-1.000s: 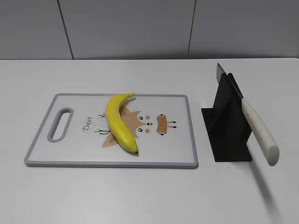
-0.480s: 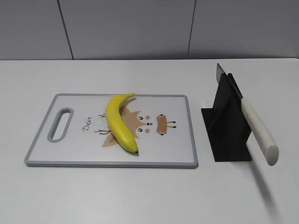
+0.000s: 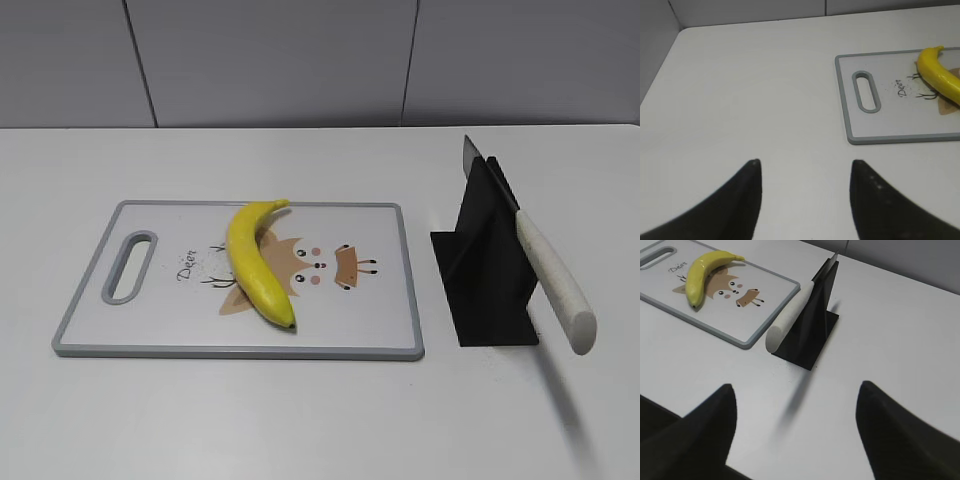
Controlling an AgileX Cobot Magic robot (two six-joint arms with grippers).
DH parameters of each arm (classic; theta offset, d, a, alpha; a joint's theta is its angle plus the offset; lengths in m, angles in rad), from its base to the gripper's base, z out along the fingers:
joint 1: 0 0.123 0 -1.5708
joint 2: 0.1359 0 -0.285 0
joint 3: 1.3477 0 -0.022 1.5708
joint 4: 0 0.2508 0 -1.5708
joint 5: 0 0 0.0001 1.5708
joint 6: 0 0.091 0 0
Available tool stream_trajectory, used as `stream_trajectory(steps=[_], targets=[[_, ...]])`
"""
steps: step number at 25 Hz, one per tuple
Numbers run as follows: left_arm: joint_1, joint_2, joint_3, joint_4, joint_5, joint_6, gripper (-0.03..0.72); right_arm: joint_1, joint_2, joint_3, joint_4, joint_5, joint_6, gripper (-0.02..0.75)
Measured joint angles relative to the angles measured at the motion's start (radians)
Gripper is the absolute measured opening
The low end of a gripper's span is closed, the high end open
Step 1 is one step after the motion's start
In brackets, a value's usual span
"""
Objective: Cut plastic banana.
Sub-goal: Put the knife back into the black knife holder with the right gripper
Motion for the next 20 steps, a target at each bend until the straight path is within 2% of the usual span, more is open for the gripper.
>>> stream_trajectory(steps=[4,14,20], targets=[[0.0,0.0,0.0,0.0,0.0,0.0,0.529,-0.049,0.0,0.0,0.0,0.0,0.0,0.577],[0.0,0.0,0.0,0.0,0.0,0.0,0.51,-0.32,0.0,0.0,0.0,-0.001,-0.001,0.577],[0.0,0.0,0.0,0.0,0.0,0.0,0.485,-0.365,0.0,0.0,0.0,-0.001,-0.002,0.577]])
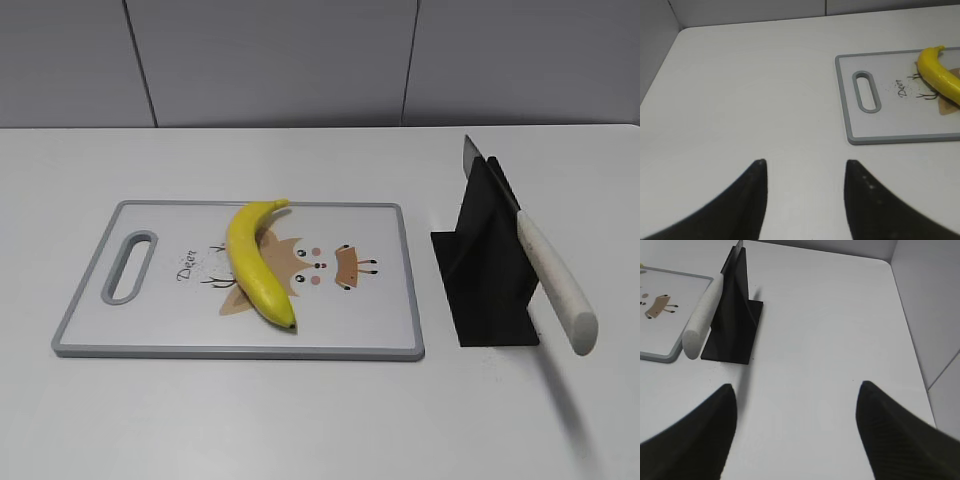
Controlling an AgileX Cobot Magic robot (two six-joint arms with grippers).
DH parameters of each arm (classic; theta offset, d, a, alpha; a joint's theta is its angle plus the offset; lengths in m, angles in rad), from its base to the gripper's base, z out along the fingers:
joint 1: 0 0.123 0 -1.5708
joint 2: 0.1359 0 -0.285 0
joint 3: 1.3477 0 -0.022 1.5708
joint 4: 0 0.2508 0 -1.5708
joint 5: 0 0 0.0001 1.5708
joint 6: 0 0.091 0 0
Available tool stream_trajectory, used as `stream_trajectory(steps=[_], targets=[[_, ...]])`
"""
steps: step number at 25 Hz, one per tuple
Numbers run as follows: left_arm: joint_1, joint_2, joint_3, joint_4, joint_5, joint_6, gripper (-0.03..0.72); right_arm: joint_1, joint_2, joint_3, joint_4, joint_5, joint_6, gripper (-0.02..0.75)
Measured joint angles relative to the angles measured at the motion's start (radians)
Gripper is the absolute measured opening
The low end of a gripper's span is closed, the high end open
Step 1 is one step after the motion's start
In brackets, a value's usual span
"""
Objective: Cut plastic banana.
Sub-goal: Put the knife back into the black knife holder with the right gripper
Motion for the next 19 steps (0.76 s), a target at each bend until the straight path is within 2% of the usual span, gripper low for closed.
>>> stream_trajectory(steps=[19], targets=[[0.0,0.0,0.0,0.0,0.0,0.0,0.46,0.0,0.0,0.0,0.0,0.0,-0.002,0.577]])
